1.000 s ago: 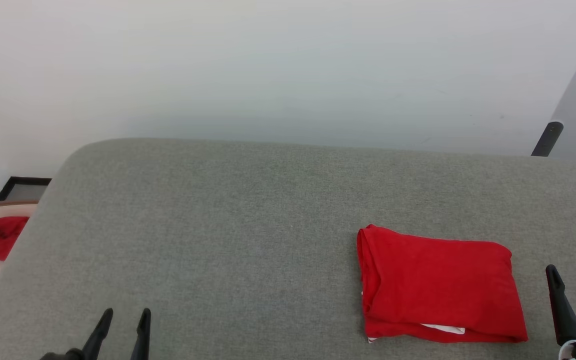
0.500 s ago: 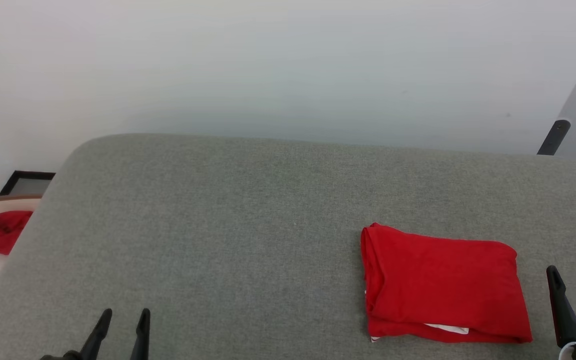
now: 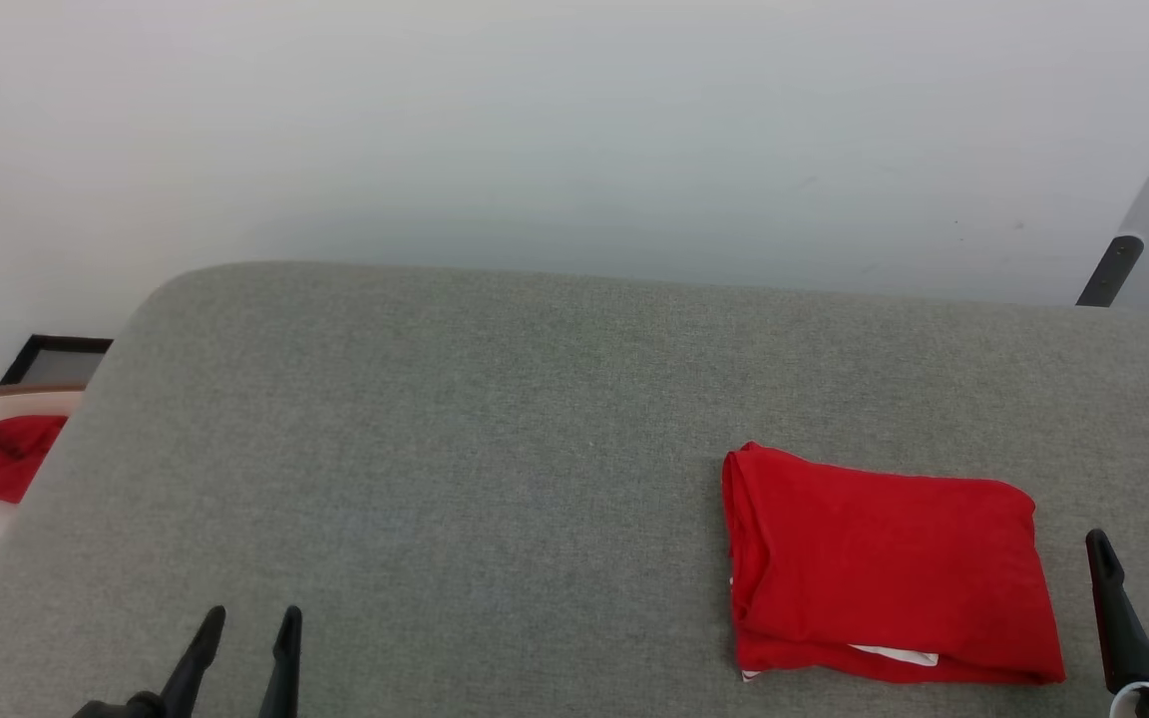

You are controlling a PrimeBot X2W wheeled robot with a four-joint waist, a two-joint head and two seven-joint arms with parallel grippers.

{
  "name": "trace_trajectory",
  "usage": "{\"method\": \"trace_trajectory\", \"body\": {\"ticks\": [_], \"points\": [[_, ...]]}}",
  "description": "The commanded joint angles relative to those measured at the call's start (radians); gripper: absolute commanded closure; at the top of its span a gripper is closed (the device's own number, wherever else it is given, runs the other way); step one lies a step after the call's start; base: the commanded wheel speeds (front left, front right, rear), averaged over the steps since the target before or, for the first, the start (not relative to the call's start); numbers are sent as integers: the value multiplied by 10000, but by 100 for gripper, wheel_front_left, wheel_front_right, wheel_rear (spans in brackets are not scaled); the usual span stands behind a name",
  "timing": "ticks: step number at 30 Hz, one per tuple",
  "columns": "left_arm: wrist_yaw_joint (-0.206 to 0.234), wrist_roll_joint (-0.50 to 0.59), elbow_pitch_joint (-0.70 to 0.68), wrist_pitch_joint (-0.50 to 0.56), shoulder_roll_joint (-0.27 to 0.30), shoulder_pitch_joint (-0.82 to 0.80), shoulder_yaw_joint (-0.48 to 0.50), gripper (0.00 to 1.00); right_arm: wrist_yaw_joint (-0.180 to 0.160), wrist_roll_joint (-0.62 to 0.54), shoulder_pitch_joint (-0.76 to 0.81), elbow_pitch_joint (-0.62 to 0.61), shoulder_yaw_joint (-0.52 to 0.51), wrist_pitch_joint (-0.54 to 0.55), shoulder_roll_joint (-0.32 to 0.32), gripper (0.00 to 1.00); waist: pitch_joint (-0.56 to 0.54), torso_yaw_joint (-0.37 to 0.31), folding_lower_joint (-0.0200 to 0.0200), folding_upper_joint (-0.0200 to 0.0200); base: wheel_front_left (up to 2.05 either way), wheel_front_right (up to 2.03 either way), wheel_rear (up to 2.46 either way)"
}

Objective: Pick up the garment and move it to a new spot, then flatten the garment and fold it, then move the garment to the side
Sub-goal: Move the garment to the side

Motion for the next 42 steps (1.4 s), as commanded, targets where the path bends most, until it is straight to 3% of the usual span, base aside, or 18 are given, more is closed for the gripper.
{"method": "trace_trajectory", "body": {"ticks": [1,20,31,36,42], "points": [[47,-52,-54,-24,41,-48,25,0,-8,-22,-37,-10,28,-65,62,0,-3,-1,0,0,0,0,0],[99,-64,-141,-50,3,-148,20,0,-8,162,-177,112,52,227,108,0,122,-47,0,0,0,0,0],[-40,-44,-48,-61,-356,-725,4,0,-8,423,-1803,559,936,5259,-1446,0,1213,-101,0,0,0,0,0],[-171,83,25,-51,-586,-1204,33,0,-8,537,-2803,914,853,8037,-1786,0,1795,13,0,0,0,0,0],[-346,258,181,-50,-836,-1713,-28,0,-8,290,-3314,838,399,9940,-1743,0,2267,253,0,0,0,0,0]]}}
